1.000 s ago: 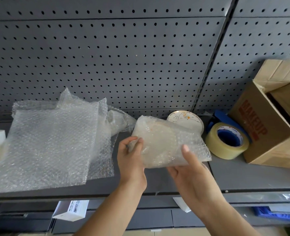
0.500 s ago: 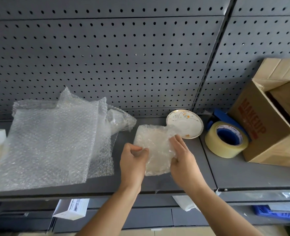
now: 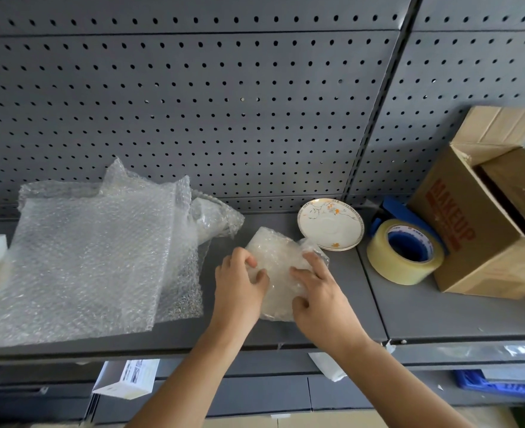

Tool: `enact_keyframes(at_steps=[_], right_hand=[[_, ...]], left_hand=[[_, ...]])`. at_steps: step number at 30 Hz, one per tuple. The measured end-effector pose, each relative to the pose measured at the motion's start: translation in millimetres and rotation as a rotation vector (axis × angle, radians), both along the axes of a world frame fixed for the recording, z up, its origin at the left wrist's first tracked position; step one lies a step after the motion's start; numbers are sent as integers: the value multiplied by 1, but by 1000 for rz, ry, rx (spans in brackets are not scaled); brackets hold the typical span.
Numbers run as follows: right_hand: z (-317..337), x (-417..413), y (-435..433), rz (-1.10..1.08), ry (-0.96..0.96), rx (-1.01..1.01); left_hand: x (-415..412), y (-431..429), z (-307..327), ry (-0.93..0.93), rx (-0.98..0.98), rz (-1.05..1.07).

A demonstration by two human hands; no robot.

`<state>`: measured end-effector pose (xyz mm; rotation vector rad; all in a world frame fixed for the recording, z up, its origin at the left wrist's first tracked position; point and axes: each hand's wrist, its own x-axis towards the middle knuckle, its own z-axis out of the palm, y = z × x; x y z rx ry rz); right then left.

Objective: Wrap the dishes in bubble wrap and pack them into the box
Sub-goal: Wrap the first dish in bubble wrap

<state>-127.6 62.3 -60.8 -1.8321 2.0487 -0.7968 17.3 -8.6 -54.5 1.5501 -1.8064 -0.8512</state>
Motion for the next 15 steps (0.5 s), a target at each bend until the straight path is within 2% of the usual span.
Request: enact_keyframes(at_steps=[3, 5, 8, 12, 14, 15], right_hand=[[-3, 1, 2, 5, -109, -9], [2, 2, 6, -51, -306, -34], [6, 4, 14, -210, -765, -120], [16, 7, 23, -463, -1489, -184], [28, 1, 26, -490, -1807, -155], [31, -3, 27, -494, -1907, -128]], left_hand=[[1, 5, -3, 72, -81, -38], [2, 4, -4, 63, -123, -70], [4, 1, -7, 24, -98, -75], [7, 0, -10, 62, -59, -71], [8, -1, -12, 72, -62, -72], [8, -1, -12, 75, -65, -72]])
